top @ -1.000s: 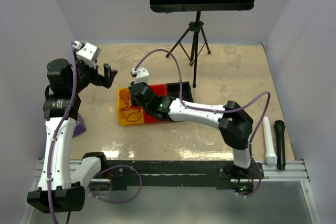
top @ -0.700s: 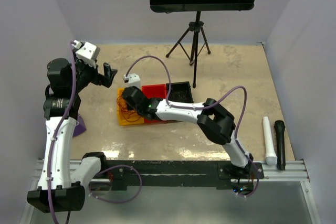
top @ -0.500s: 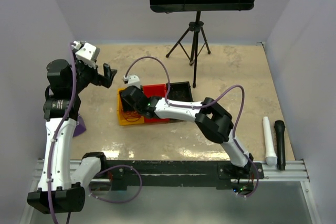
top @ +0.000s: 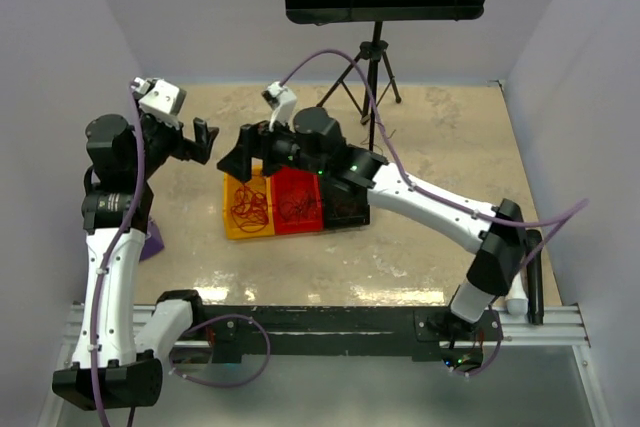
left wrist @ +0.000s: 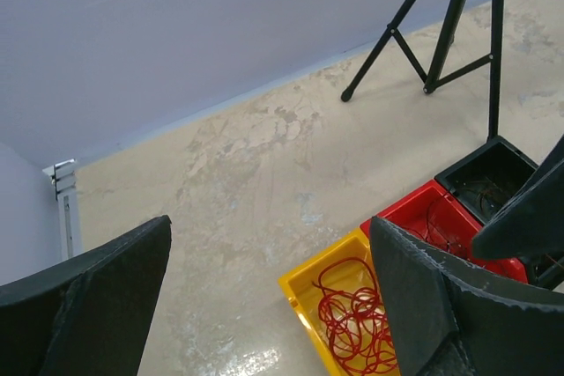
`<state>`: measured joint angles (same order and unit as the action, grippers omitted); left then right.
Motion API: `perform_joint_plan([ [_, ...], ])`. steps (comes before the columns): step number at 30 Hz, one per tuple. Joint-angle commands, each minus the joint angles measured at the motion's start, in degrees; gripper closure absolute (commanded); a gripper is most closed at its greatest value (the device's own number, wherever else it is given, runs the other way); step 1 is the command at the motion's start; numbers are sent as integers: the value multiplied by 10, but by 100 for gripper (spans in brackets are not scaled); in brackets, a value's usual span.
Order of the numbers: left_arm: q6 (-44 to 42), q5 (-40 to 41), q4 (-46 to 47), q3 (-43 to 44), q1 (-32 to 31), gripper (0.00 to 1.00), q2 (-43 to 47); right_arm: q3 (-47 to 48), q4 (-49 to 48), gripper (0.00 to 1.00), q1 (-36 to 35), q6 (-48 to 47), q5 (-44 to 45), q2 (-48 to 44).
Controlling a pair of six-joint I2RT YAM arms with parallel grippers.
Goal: Untangle the cables
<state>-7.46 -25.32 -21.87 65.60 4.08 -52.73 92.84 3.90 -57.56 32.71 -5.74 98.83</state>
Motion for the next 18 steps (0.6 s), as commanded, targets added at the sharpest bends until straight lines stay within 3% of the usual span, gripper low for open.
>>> perform_joint_plan([
  [1,11,-22,41,-7,3,2,29,-83,-102,4,40,73,-152,-50],
  [8,-4,-160,74,-21,2,6,78,-106,-183,2,99,127,-241,-94],
  [11,-124,-332,25,-43,2,8,111,-76,-175,2,100,134,-241,-86],
  [18,-357,-440,-142,-105,1,13,176,-38,-224,2,97,212,-221,-72],
])
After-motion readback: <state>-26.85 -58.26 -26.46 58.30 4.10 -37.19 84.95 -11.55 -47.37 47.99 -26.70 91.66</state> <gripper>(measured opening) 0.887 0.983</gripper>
